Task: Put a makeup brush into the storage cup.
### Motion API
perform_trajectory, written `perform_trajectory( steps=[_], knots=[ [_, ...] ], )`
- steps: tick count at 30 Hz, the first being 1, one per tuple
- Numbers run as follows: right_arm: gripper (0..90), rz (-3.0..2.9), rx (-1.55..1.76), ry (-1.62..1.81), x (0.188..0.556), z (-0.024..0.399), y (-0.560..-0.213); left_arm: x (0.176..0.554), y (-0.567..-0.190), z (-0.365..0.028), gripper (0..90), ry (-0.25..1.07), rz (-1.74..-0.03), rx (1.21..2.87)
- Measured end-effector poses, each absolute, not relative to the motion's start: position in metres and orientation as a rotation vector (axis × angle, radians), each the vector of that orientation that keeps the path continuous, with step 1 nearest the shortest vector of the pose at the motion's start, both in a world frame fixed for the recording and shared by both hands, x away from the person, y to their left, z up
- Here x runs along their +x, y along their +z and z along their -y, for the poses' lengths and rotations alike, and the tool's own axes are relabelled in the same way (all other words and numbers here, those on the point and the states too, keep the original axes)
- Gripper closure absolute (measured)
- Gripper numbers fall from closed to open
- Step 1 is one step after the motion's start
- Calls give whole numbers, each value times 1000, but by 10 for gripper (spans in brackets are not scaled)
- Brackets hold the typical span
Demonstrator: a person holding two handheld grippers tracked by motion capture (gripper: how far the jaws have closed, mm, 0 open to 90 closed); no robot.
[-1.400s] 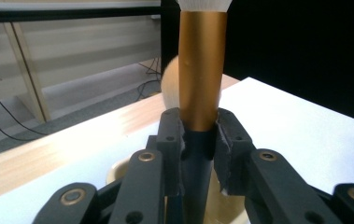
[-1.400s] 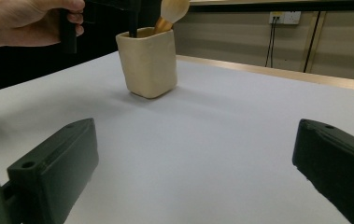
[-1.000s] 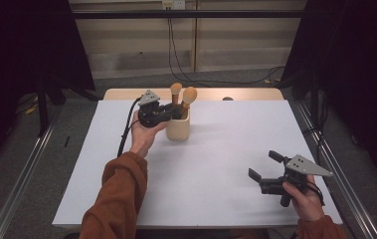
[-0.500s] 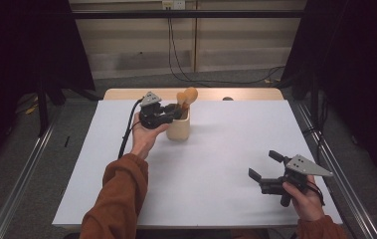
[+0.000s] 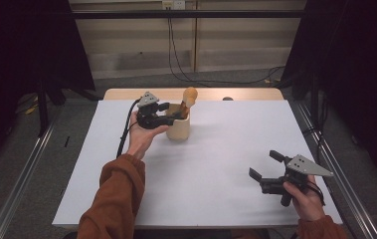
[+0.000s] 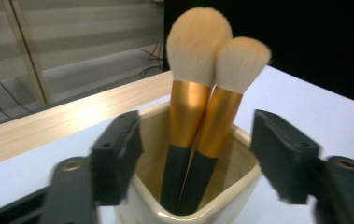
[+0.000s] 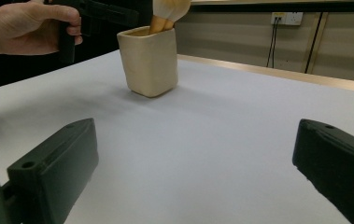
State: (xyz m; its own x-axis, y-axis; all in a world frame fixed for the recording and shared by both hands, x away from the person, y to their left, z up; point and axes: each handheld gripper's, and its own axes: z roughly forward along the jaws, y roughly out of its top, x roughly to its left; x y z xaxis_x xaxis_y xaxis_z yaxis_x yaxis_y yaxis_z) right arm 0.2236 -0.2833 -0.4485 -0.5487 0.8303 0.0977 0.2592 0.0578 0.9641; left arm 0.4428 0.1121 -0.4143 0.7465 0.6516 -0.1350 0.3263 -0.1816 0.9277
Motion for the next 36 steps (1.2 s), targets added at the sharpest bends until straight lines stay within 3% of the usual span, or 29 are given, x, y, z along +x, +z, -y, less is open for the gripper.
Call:
perform_trajectory(
  steps=[6,13,20,36],
  knots=[
    [1,-1840,1095,1511,225,287,-450,441,-413,-112,153,334,-770,1767],
    [1,-1839,1094,1509,224,287,-450,437,-411,-116,81,318,-783,1748],
    [1,-1832,1095,1506,221,288,-450,427,-405,-122,42,314,-742,1749],
    [3,-1809,1109,1484,218,289,-451,401,-395,-145,46,357,-728,1721]
  ],
)
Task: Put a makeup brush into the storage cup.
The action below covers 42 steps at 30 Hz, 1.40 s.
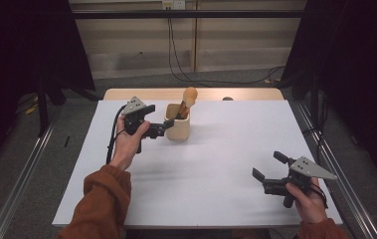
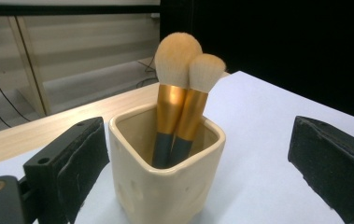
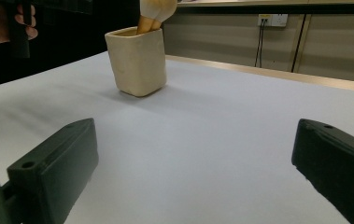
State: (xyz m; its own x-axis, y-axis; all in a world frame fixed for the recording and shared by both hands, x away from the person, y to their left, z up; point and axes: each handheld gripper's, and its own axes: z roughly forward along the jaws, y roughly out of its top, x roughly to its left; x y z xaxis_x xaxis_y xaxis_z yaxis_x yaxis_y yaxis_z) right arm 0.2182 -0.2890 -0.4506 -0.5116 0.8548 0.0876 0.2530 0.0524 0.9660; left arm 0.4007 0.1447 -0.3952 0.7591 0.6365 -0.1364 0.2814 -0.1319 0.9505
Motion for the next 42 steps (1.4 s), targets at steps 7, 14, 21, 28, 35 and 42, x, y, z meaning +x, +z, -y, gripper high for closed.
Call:
perform_trajectory(
  steps=[7,14,21,28,35,42],
  knots=[
    [4,-1805,1111,1479,217,290,-450,381,-398,-160,46,351,-751,1691],
    [3,-1804,1111,1478,215,290,-449,357,-404,-177,43,375,-754,1709],
    [2,-1790,1118,1469,213,292,-449,334,-409,-190,32,384,-762,1670],
    [2,-1793,1127,1469,213,290,-449,312,-415,-209,32,408,-777,1697],
    [2,-1789,1123,1468,214,290,-449,295,-422,-225,32,440,-815,1701],
    [2,-1786,1131,1458,212,289,-449,277,-431,-243,32,460,-842,1692]
  ],
)
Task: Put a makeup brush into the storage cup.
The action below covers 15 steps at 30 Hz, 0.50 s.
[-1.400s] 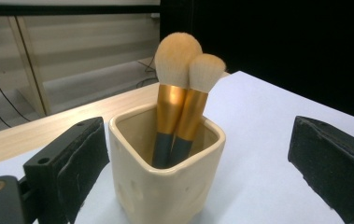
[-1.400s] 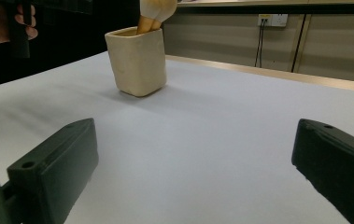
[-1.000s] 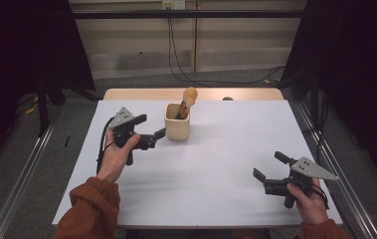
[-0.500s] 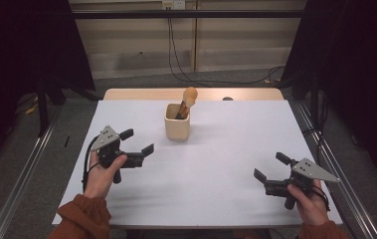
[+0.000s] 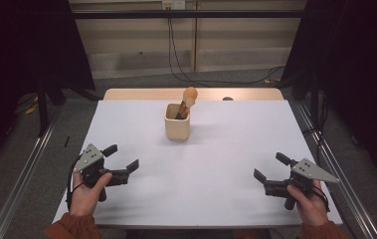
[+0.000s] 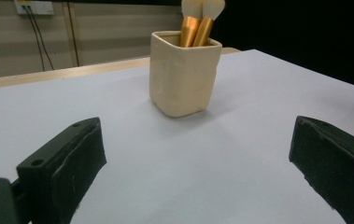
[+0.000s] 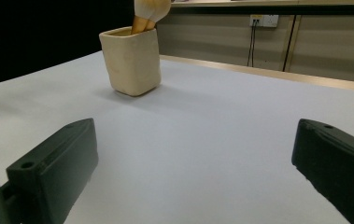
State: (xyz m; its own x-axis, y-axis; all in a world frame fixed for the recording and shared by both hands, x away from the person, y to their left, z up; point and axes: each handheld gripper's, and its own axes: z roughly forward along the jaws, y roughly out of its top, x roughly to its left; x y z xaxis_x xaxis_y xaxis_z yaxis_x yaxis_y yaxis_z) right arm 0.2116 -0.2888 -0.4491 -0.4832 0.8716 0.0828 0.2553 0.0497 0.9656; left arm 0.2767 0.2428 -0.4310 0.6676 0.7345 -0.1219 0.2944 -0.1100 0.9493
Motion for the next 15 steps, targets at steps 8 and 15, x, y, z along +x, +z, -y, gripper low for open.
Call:
perform_trajectory(
  steps=[8,15],
  knots=[
    [2,-1790,1118,1452,207,286,-449,264,-434,-261,33,515,-880,1683],
    [2,-1781,1135,1451,204,289,-450,252,-438,-265,33,533,-871,1684]
  ],
)
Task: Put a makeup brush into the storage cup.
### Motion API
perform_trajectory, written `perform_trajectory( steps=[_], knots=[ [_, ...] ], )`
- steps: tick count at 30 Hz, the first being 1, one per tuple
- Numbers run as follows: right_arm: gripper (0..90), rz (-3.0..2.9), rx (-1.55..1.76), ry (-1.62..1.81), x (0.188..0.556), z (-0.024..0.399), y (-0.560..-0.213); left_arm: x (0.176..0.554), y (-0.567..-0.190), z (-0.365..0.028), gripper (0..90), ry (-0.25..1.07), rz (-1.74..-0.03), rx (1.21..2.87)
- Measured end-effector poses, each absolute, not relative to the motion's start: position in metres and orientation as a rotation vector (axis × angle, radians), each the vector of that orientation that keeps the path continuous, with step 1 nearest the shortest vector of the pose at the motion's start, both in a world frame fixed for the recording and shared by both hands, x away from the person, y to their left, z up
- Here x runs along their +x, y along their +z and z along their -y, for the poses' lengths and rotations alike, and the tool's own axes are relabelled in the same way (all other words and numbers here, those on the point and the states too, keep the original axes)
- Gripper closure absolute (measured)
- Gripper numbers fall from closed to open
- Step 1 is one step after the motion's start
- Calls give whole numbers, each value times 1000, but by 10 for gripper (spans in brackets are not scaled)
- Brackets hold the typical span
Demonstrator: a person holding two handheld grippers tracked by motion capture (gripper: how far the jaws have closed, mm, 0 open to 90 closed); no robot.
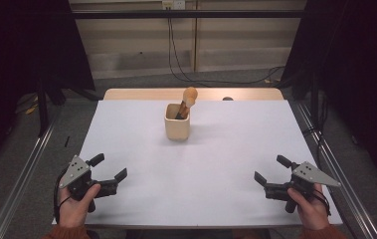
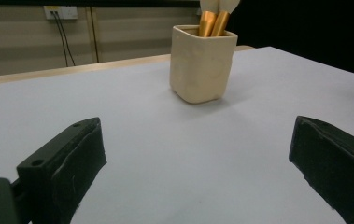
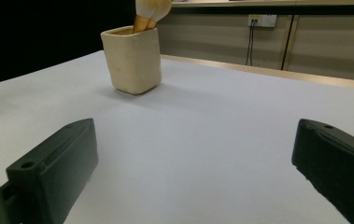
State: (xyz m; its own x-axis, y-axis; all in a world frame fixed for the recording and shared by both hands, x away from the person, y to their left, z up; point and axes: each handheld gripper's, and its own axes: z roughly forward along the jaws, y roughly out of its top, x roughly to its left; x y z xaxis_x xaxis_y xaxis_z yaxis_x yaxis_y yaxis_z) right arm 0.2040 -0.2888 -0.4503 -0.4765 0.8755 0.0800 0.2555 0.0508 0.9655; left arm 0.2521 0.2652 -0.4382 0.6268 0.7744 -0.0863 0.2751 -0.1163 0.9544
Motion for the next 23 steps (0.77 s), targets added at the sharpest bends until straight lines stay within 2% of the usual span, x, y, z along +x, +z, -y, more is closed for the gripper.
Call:
perform_trajectory(
  steps=[9,23],
  knots=[
    [1,-1782,1165,1436,197,294,-452,236,-439,-267,33,530,-878,1686],
    [1,-1800,1157,1415,196,298,-452,238,-439,-266,33,546,-872,1689]
  ],
)
